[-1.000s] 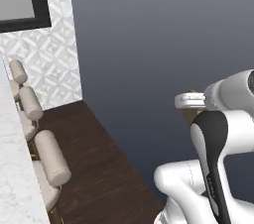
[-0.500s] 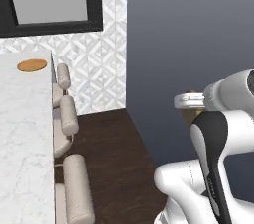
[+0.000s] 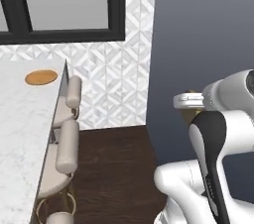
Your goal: Start the toaster. Once the lever pops up, take the bread to the plate on the dining counter.
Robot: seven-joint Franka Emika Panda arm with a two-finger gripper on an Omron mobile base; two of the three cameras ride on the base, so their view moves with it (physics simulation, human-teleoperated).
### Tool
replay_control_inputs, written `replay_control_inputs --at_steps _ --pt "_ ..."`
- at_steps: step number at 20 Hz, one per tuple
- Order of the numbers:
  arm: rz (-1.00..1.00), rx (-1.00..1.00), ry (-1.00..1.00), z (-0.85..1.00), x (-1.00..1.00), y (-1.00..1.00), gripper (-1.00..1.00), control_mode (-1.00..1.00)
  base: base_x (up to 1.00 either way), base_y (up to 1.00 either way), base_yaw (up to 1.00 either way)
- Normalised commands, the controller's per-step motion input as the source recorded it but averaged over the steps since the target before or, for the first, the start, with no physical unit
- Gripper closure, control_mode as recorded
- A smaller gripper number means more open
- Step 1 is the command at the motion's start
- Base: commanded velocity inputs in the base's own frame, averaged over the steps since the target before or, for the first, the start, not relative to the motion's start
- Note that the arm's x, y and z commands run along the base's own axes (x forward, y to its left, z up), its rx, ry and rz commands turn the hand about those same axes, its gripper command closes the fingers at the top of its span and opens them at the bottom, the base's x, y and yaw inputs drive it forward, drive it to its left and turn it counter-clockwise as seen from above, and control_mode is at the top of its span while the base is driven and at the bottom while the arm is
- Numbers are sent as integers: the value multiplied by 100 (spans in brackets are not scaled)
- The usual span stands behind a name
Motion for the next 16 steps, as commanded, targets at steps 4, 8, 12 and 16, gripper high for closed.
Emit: replay_control_inputs --at_steps 4,8,12,16 --pt "0 0 0 0 0 0 100 100 100 -52 33" --pt "0 0 0 0 0 0 100 100 100 -35 41" --pt "0 0 0 0 0 0 100 100 100 -22 54" --pt "0 0 0 0 0 0 100 100 100 -39 68"
